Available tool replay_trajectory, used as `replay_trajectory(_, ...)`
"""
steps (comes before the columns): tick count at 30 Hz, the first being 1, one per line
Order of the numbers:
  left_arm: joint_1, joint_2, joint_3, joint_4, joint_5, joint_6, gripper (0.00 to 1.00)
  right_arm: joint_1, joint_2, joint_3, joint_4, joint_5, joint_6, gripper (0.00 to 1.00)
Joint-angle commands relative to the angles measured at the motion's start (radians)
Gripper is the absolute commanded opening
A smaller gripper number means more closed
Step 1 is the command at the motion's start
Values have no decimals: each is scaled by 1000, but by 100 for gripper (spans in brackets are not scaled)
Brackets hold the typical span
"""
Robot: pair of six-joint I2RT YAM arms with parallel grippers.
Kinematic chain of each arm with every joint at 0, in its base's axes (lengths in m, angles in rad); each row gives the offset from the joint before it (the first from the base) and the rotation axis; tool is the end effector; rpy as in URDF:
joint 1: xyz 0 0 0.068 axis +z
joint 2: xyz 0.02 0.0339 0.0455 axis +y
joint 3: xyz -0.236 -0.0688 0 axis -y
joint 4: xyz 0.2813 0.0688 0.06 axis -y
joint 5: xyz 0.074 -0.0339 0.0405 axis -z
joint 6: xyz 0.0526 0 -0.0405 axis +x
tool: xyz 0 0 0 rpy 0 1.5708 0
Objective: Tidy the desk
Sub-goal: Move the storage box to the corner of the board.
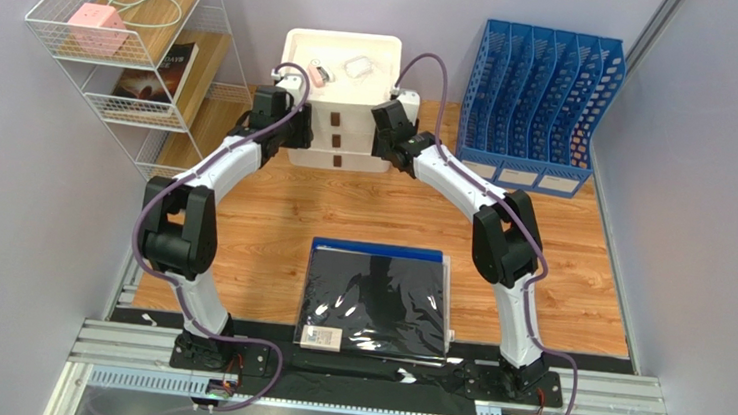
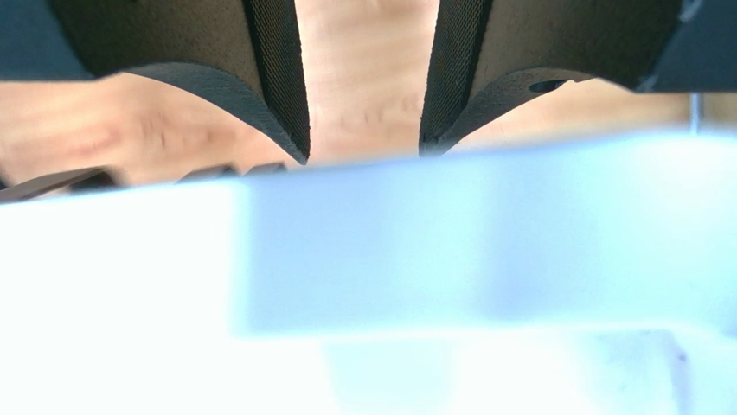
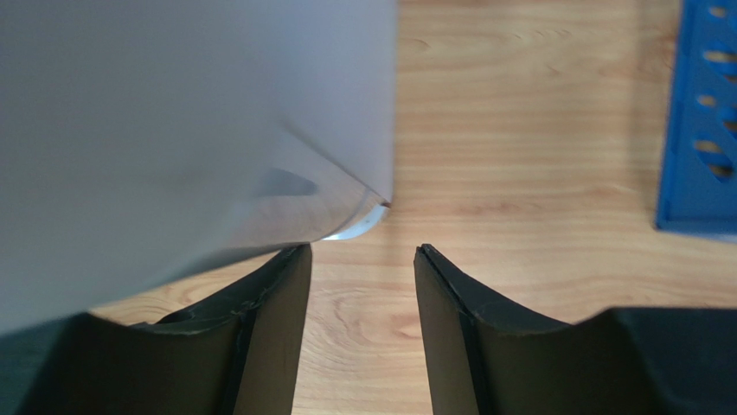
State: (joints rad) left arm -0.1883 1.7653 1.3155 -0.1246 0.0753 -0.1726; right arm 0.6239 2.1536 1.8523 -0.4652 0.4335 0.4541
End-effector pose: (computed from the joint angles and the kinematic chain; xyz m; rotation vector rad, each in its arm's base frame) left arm 0.4425 -0.0883 0.2081 0.0611 2.1567 -0.2905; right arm 0.4382 0.2882 0.1999 0.0191 2.2524 0.0658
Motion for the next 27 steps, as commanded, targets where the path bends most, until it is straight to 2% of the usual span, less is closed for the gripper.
replay_trajectory(1, 4, 55, 158, 6, -60, 13, 56, -7, 77, 166, -15, -84, -37, 51)
replay_trajectory(9, 4, 144, 248, -4, -120, 38, 56, -70, 270, 494, -78, -168, -26, 54)
replay_trajectory(13, 12, 181, 298, -40, -140, 47, 56, -107, 337, 596, -83, -222, -12, 57)
replay_trajectory(21, 30, 204, 320, -27, -160, 64, 56, -121, 335, 568, 0, -306, -23, 62)
replay_trajectory(27, 39, 258, 424, -82, -190, 71, 56, -122, 348, 585, 17, -345, -28, 64)
